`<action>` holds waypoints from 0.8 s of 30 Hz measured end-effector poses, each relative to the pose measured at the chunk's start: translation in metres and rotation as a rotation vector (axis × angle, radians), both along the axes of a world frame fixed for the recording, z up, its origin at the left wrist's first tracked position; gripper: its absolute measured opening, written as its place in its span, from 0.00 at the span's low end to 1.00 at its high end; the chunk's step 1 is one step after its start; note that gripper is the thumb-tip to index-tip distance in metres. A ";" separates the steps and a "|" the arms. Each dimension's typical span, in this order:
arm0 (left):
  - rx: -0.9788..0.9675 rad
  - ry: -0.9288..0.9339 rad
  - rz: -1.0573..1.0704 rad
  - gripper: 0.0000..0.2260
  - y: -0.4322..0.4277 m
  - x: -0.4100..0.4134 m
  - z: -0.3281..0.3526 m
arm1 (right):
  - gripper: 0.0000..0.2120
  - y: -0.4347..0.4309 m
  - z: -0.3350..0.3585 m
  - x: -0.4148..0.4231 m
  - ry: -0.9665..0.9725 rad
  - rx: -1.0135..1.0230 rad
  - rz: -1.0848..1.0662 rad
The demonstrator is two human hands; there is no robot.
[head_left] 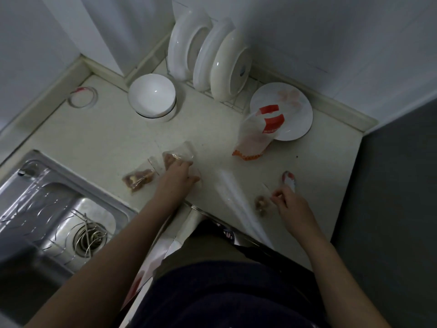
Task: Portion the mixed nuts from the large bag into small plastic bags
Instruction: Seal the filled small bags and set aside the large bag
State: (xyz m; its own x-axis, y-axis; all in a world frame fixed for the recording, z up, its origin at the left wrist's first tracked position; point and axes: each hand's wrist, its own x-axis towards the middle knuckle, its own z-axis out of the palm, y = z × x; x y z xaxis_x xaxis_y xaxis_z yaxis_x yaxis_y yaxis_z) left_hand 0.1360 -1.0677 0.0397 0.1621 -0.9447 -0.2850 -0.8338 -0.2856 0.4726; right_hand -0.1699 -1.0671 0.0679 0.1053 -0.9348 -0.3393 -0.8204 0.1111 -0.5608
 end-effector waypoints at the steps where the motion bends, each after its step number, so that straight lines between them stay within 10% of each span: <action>1: 0.026 0.008 -0.005 0.25 -0.003 0.000 -0.003 | 0.05 -0.001 -0.002 -0.002 0.090 0.039 0.035; 12: 0.034 0.183 0.080 0.17 -0.014 -0.001 -0.021 | 0.07 0.001 0.022 0.023 0.359 -0.191 0.149; 18: -0.160 0.425 0.183 0.03 0.004 -0.010 0.017 | 0.06 -0.002 0.038 0.062 -0.114 -0.019 0.087; 24: -0.329 0.579 0.149 0.02 0.030 -0.034 0.070 | 0.13 0.005 0.051 0.091 -0.142 -0.099 0.236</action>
State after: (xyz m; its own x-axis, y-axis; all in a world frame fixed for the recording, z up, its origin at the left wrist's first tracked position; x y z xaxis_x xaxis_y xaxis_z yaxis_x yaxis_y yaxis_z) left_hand 0.1021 -1.0373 0.1101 0.2051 -0.9765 -0.0663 -0.3830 -0.1424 0.9127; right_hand -0.0786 -1.0619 0.1185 0.3635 -0.9067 -0.2141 -0.7295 -0.1341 -0.6707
